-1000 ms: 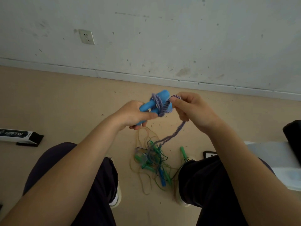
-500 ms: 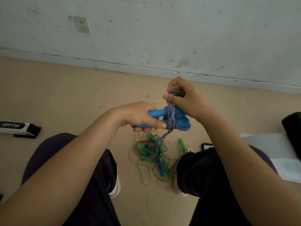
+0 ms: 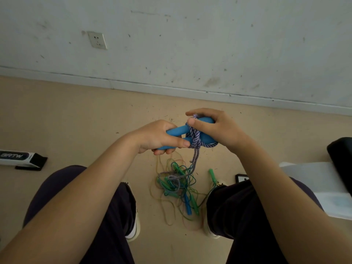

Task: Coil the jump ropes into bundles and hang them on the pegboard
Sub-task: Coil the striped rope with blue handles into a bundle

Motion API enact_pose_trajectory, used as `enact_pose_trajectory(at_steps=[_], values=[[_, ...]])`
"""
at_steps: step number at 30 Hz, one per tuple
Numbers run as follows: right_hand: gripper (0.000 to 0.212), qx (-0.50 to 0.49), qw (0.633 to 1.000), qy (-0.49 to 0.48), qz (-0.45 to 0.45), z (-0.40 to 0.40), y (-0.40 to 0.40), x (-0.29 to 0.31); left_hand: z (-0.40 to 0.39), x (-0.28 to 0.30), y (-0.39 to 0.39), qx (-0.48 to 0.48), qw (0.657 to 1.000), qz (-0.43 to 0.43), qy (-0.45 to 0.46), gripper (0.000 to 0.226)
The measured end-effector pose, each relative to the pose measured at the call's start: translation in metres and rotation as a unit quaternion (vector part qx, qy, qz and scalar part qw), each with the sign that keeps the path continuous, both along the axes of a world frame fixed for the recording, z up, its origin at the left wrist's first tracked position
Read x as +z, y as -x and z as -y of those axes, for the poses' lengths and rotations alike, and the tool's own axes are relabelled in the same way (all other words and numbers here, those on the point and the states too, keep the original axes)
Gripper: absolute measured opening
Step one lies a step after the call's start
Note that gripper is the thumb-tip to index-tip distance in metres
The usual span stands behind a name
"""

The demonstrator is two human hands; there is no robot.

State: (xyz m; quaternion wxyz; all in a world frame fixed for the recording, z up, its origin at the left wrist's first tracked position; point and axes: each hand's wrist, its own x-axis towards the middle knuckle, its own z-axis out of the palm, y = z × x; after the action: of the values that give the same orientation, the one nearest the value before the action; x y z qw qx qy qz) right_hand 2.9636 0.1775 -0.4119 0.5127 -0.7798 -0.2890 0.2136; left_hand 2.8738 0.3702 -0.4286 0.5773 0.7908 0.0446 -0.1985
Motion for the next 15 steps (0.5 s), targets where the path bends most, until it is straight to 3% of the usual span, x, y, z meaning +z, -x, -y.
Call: enact_pose_trajectory(at_steps=[5, 11, 15], values=[[0.039, -0.051, 0.995, -0.081, 0.017, -0.0032, 0.0037, -0.0033, 0.0003, -0.0011, -0.0009, 0.029, 0.999, 0.006, 0.029, 0.026], [0.049, 0.011, 0.971, -0.158, -0.180, -0.0032, -0.0008, -0.0034, -0.0008, 0.0004, -0.0003, 0.058, 0.992, 0.036, 0.103, 0.035], [0.035, 0.035, 0.959, -0.183, -0.215, -0.0075, 0.0038, -0.0069, -0.0012, 0.0006, -0.0017, 0.109, 0.981, 0.072, 0.144, 0.035]])
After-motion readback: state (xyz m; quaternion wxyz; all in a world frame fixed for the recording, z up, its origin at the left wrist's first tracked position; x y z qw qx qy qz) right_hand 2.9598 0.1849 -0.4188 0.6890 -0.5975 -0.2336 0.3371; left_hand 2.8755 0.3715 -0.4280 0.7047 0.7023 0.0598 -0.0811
